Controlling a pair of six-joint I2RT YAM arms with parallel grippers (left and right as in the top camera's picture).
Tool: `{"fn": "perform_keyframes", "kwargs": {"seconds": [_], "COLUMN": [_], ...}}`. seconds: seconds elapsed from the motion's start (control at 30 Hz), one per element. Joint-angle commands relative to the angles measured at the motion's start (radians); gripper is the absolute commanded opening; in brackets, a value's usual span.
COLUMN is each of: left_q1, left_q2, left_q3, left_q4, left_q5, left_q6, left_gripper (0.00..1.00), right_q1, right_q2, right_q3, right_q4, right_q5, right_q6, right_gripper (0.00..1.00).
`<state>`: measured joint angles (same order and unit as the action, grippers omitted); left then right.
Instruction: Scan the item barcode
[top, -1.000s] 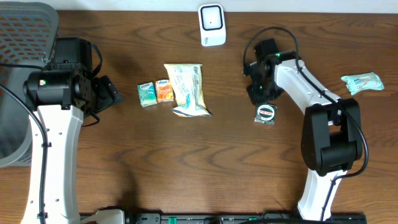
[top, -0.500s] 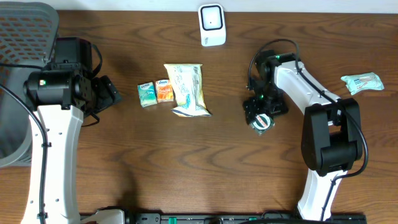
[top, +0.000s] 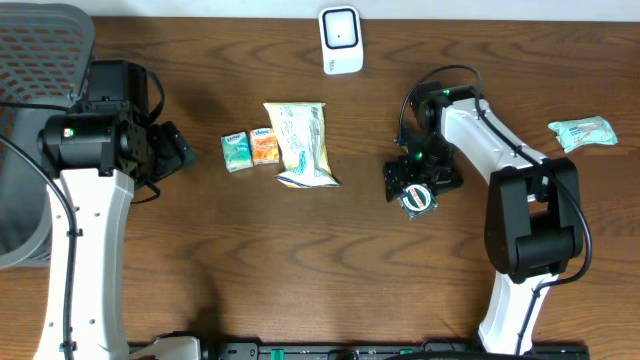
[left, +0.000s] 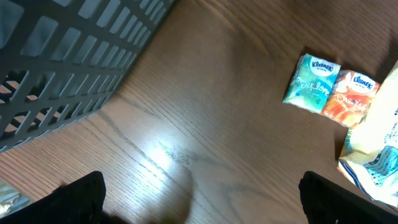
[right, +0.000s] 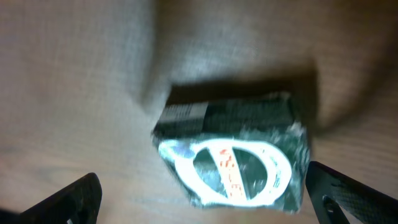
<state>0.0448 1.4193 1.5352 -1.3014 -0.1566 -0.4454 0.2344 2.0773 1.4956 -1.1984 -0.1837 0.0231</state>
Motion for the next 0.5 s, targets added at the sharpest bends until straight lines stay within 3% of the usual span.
{"fn": "perform_keyframes", "kwargs": {"seconds": [0.0,0.47], "left_q1": [0.005,0.005], "left_q2": [0.005,0.005], "left_q3": [0.000,0.000], "left_q4": [-0.003,-0.003], "left_q5": [-0.010,-0.010], "left_q6": [-0.009,-0.009], "left_gripper": [0.98,0.98], "right_q1": [0.022,0.192], "right_q2": [0.006,0.006], "right_q3": [-0.016,-0.019], "right_q4": [0.011,0.032], "right_q5": [0.061,0.293], "right_q6": [0.067,0.151], "right_gripper": [0.99,0.97]}}
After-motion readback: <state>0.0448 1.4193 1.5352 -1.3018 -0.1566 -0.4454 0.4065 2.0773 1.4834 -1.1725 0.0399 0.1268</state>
